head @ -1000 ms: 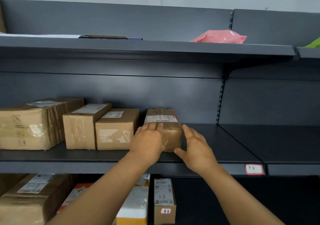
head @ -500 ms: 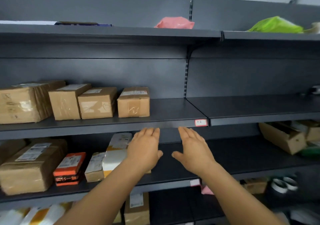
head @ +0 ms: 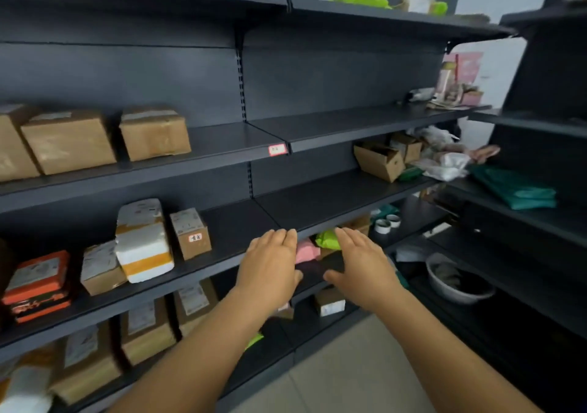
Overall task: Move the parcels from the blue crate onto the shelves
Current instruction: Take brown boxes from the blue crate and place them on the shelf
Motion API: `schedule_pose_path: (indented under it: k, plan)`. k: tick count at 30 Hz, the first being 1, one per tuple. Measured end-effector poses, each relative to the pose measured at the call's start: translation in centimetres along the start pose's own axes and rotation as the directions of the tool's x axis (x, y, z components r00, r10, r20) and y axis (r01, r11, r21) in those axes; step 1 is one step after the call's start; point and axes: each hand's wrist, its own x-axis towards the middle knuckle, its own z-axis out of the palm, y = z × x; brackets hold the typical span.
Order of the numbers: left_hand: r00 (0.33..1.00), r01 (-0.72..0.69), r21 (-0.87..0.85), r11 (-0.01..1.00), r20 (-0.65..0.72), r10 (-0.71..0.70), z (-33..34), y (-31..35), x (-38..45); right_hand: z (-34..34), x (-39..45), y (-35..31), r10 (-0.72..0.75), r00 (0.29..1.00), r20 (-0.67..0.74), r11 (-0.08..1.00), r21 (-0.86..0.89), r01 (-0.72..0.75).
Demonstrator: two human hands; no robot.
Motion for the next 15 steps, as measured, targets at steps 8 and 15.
schedule_pose_path:
  k: [8,15]
  plan:
    - [0.961,-0.275,-0.033,0.961,0.032,0.276,2.0,7.9,-4.9,-0.6,-12.1,5.0,0.239,0.971,-0.028,0.97,-0.044,-0.24]
    - [0.874,-0.471,-0.073,0.879,0.098,0.476,4.1,17.6,-7.7,-2.2,-21.9,10.5,0.456,0.888,-0.067,0.886,-0.062,-0.46]
